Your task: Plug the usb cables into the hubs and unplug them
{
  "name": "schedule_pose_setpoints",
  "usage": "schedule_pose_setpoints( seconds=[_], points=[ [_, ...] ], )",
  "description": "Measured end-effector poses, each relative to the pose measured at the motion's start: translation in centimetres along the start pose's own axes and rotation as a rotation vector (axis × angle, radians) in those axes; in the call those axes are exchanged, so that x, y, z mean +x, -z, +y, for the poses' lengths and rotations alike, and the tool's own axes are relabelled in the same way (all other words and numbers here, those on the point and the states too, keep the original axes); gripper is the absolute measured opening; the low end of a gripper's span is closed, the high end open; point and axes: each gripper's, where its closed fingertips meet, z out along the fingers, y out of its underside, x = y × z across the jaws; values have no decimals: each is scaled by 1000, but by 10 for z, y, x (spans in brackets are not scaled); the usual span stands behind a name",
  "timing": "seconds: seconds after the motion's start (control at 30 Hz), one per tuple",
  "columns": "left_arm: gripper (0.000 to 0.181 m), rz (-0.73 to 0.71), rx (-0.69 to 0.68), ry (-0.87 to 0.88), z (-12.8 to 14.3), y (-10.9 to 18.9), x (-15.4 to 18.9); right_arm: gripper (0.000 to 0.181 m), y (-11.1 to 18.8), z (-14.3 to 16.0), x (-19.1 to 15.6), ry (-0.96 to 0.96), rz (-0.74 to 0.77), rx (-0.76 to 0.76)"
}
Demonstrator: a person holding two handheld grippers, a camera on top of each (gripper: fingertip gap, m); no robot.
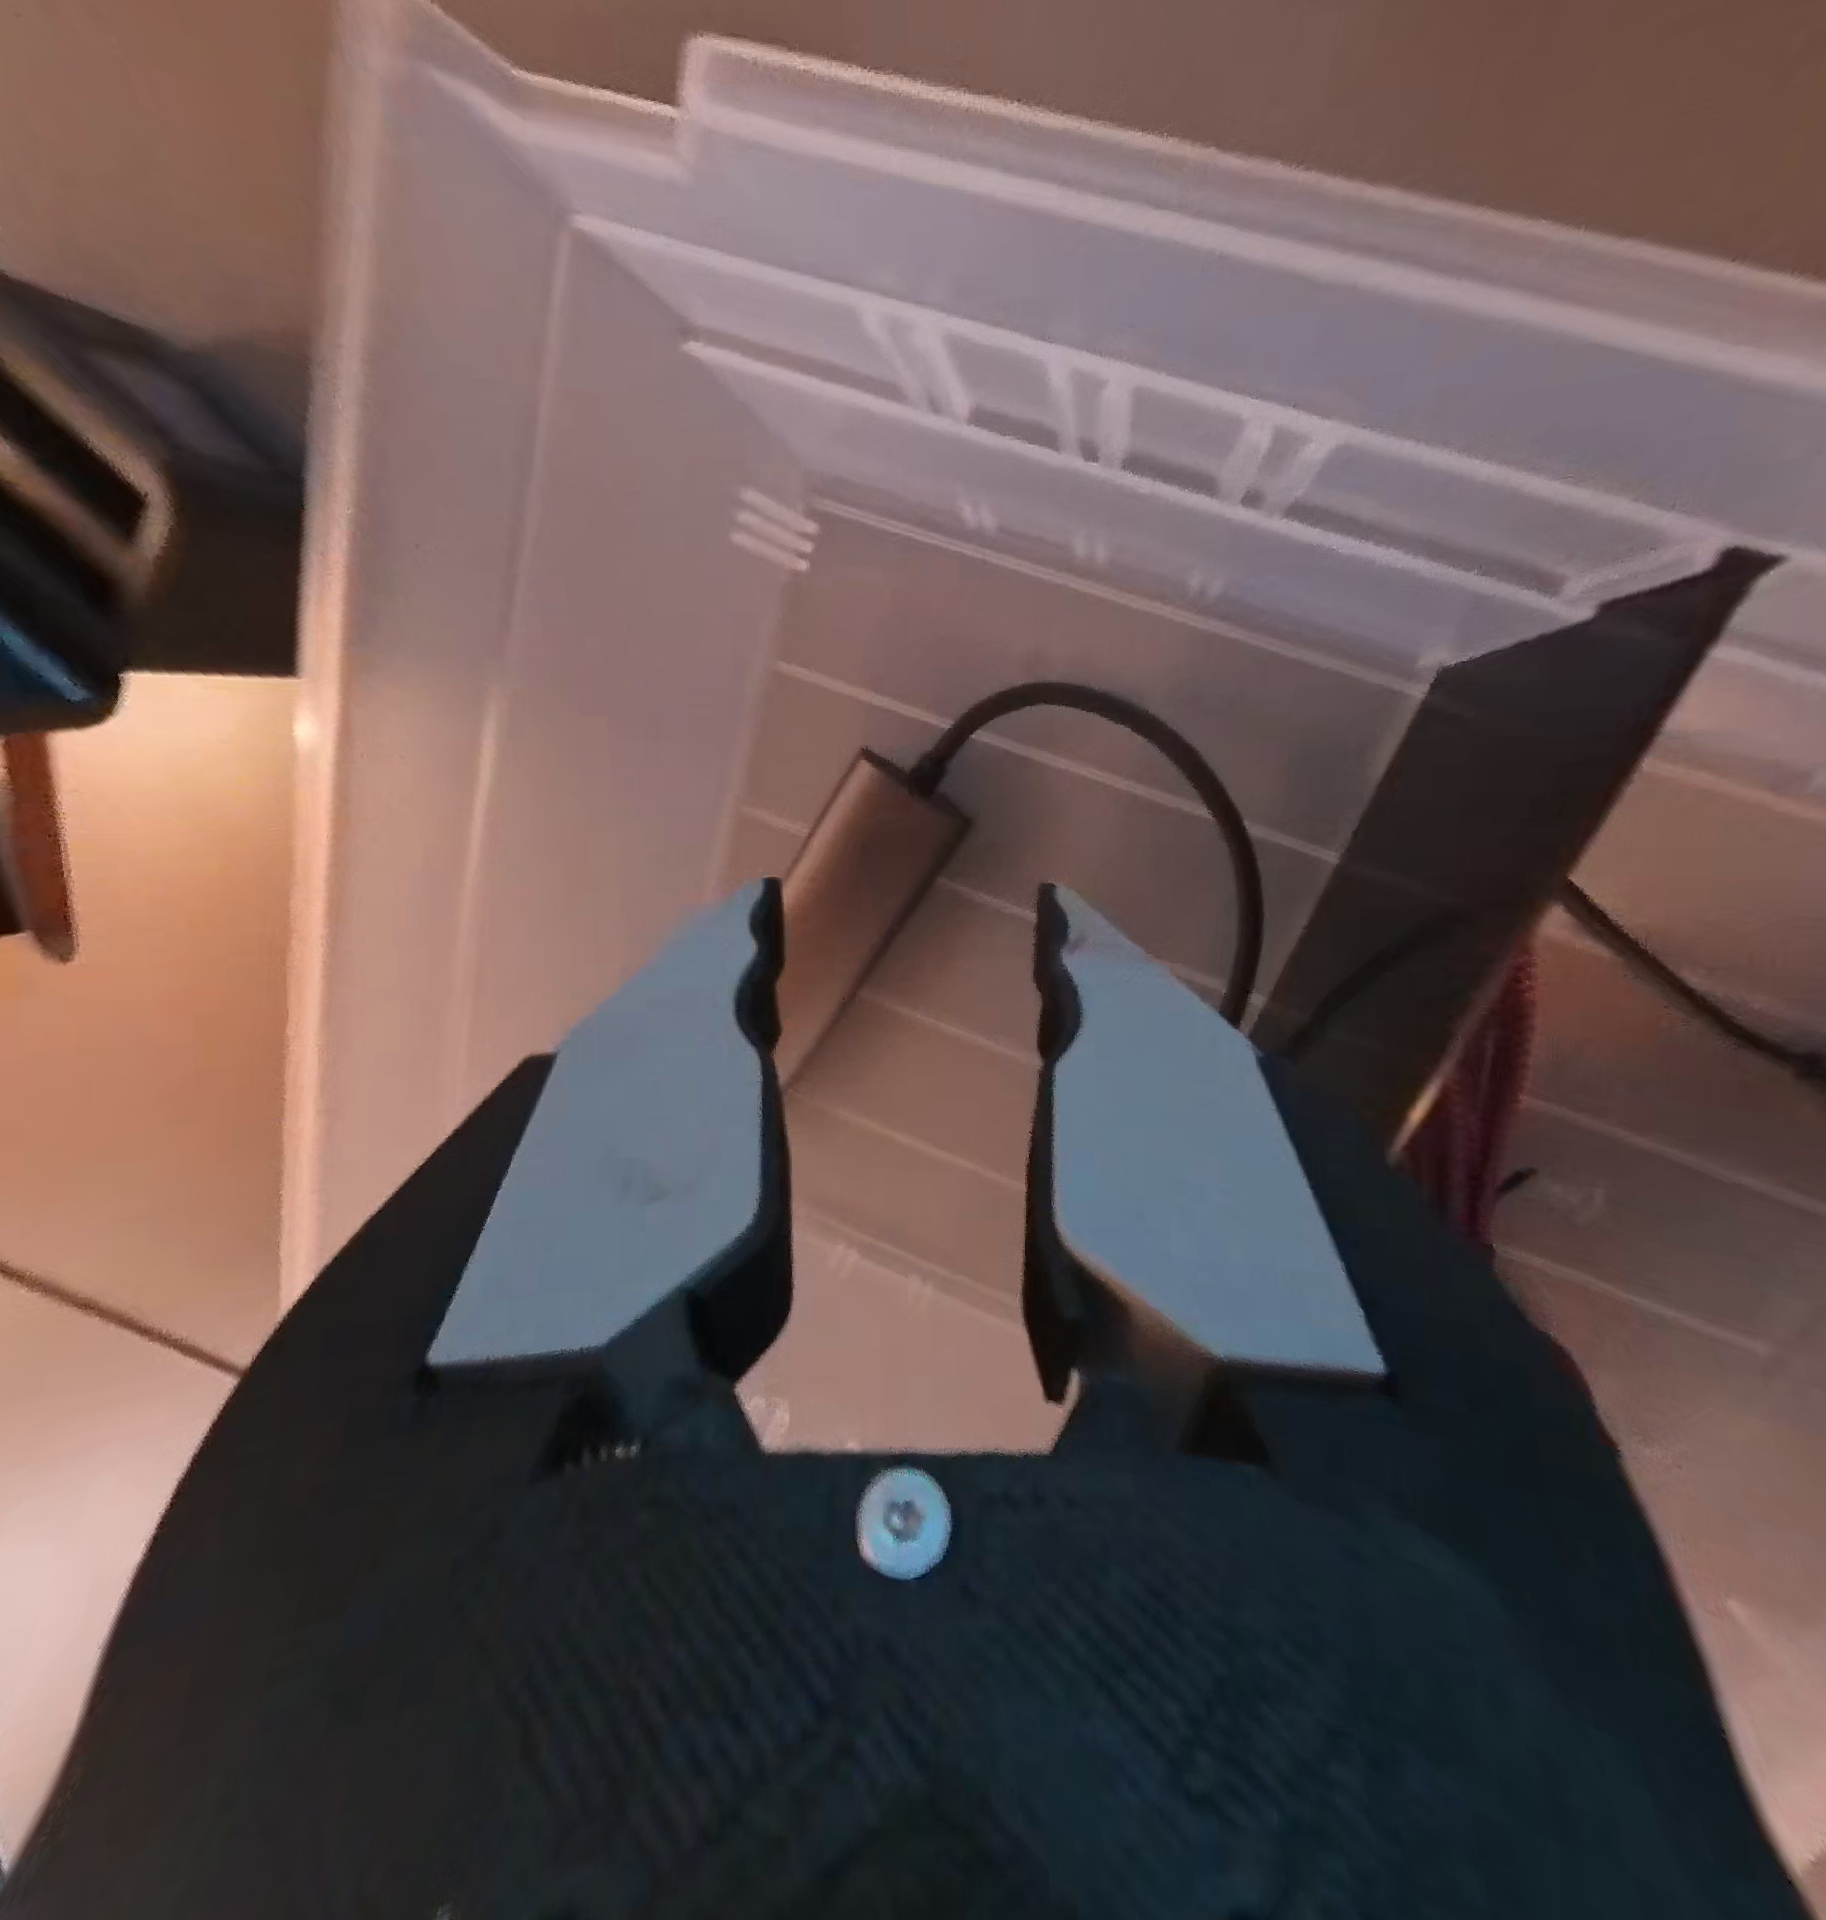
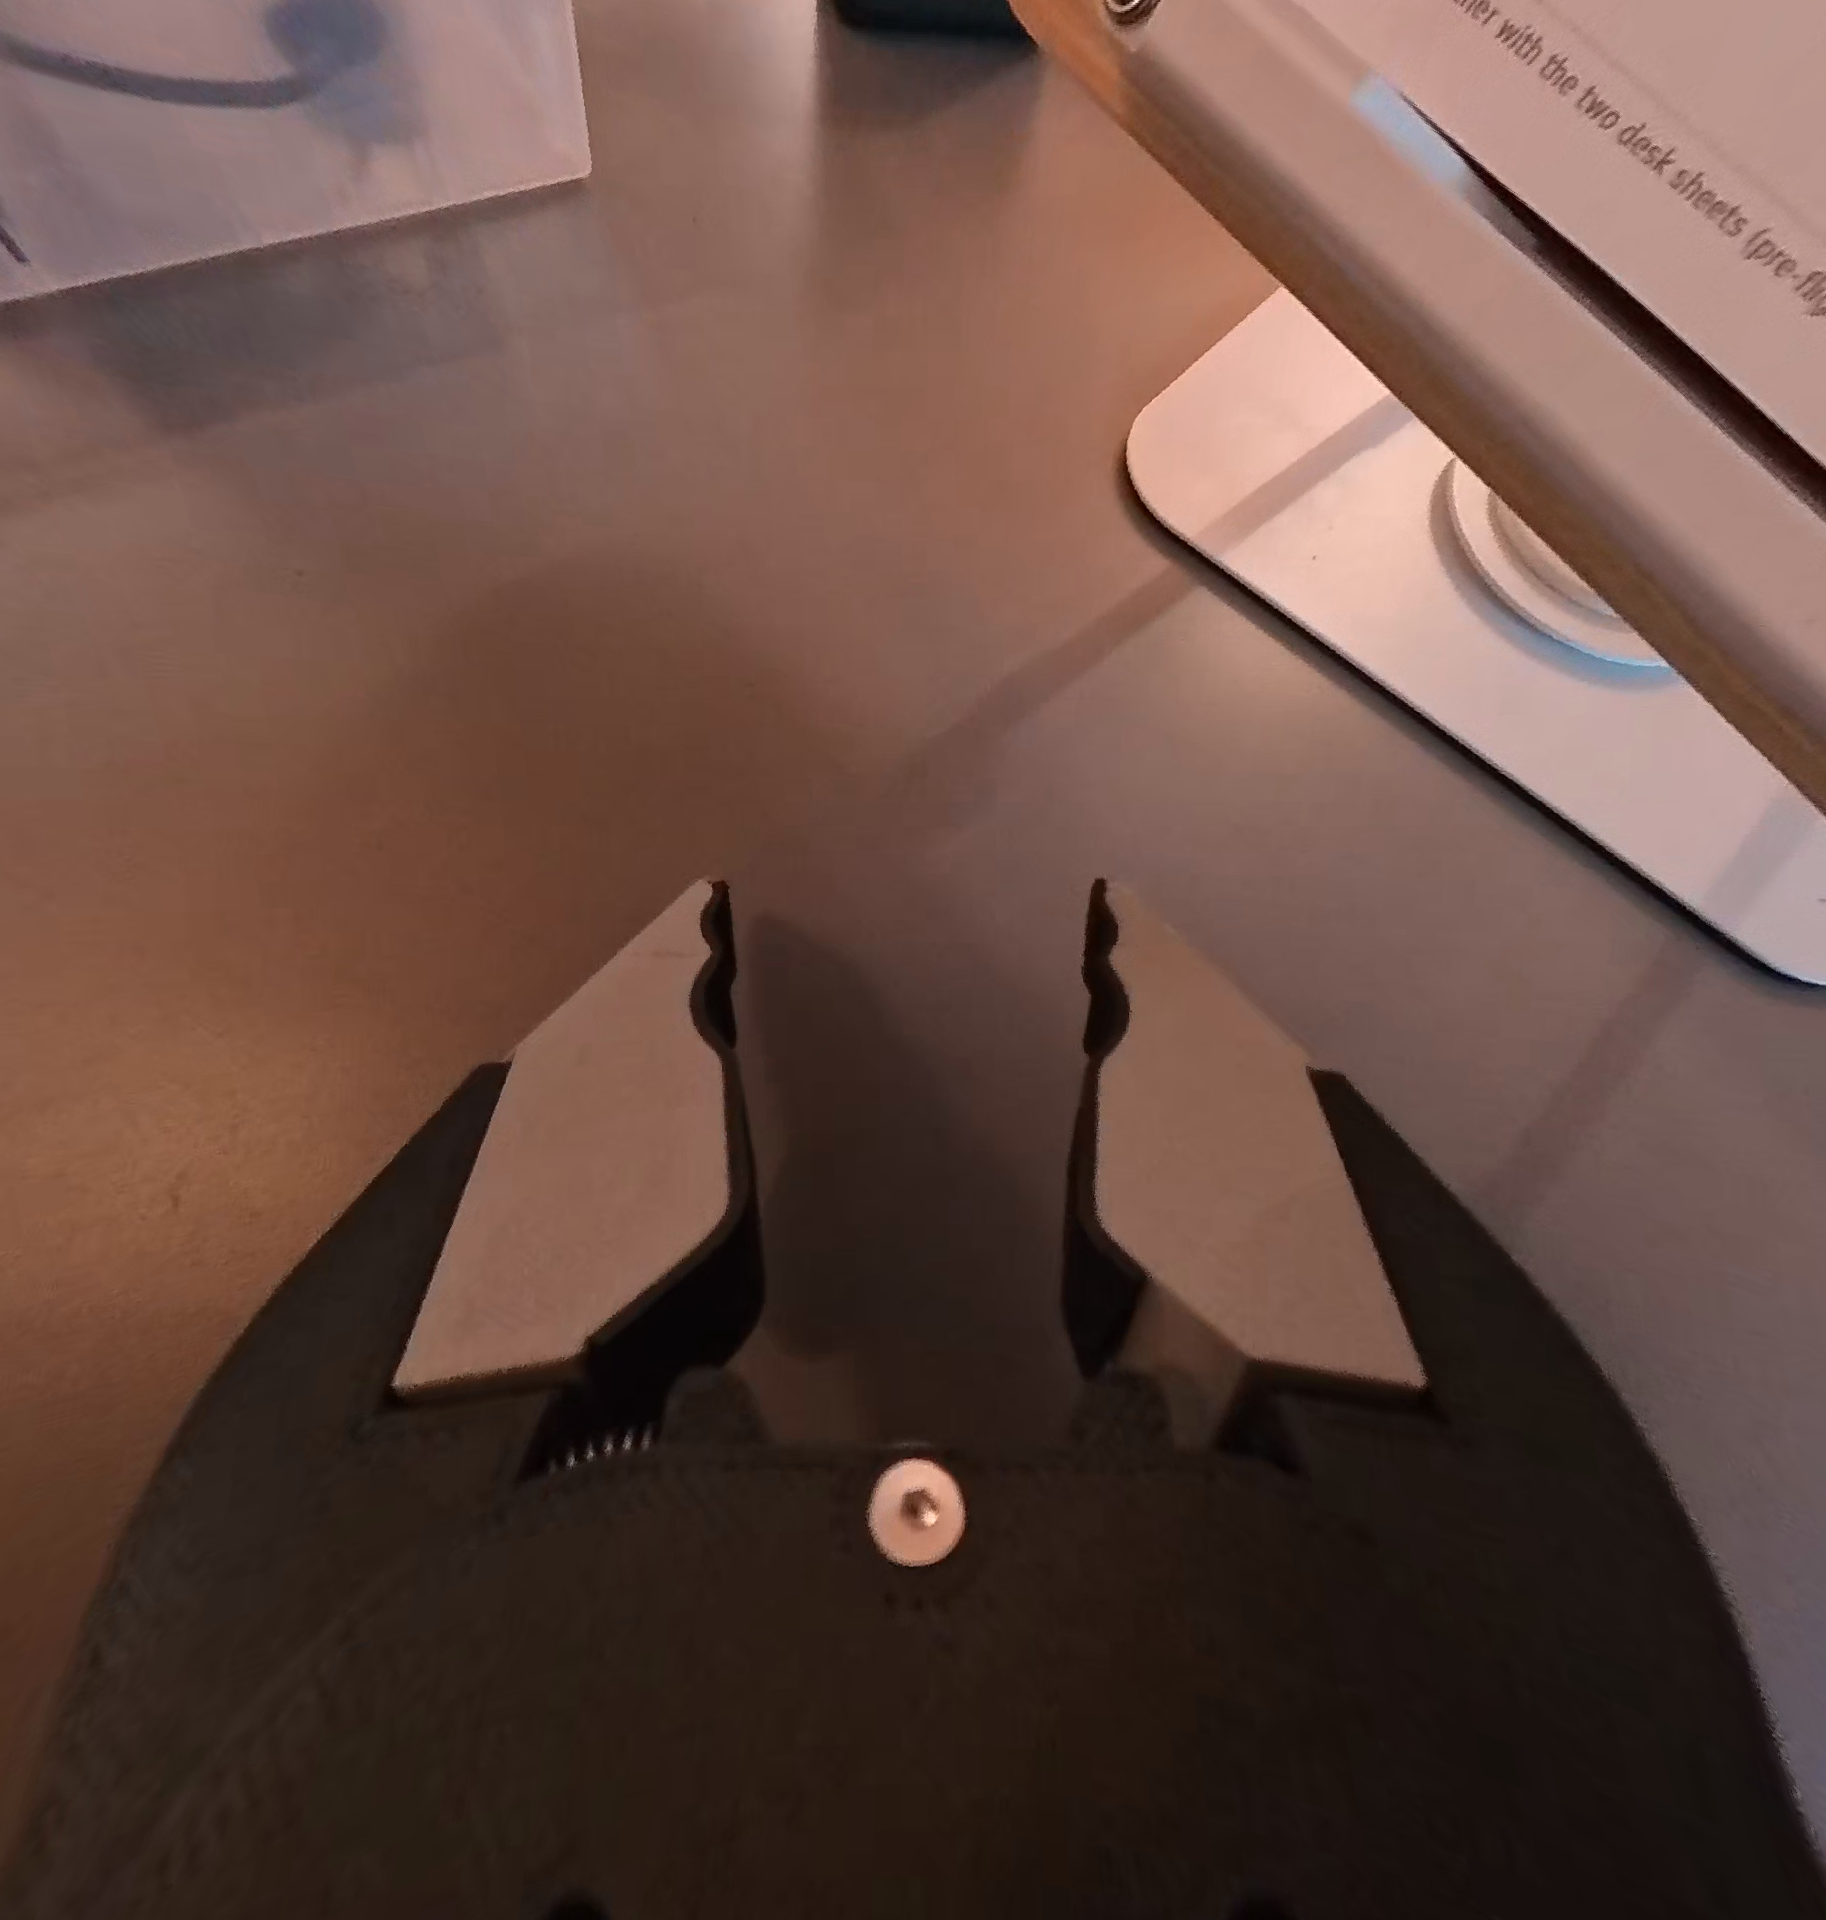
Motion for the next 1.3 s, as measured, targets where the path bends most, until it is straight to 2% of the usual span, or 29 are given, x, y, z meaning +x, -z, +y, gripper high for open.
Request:
schedule_pose_setpoints(
  seconds=[0.17, 0.2, 0.43, 0.5, 0.6, 0.73, 0.87, 0.97, 1.03, 1.1, 1.2, 1.3],
  points=[
    [46, 10, -163, -81, 17, -27, -11, 64, 0, 1, -1, -16, -22, -3],
    [38, 13, -166, -82, 16, -30, -13, 63, 0, 0, -1, -18, -25, -2],
    [31, 104, -133, -30, 11, -35, -16, 59, -2, 1, -7, 10, -40, -14],
    [30, 35, -149, -37, 15, -28, -24, 58, -2, 1, -9, 20, -41, -11],
    [29, -79, -46, -8, 8, 8, -34, 57, -1, 0, -12, 26, -50, -7],
    [28, -288, 102, 72, -6, 92, -57, 55, -1, -2, -14, 29, -48, 4],
    [28, -432, 353, 115, -56, 180, -57, 54, 3, -6, -12, 15, -41, 33],
    [28, -409, 457, 105, -103, 205, -28, 55, 12, -12, -4, 7, -20, 68],
    [28, -368, 453, 75, -133, 199, 1, 54, 24, -19, 3, -13, -5, 117],
    [28, -298, 379, 28, -158, 177, 36, 55, 38, -27, 9, -55, -11, 177],
    [28, -145, 246, -38, -189, 125, 89, 53, 58, -36, 26, -123, 6, 255],
    [23, 87, 134, -28, -209, 59, 142, 52, 67, -31, 46, -193, 49, 265]
  ],
)
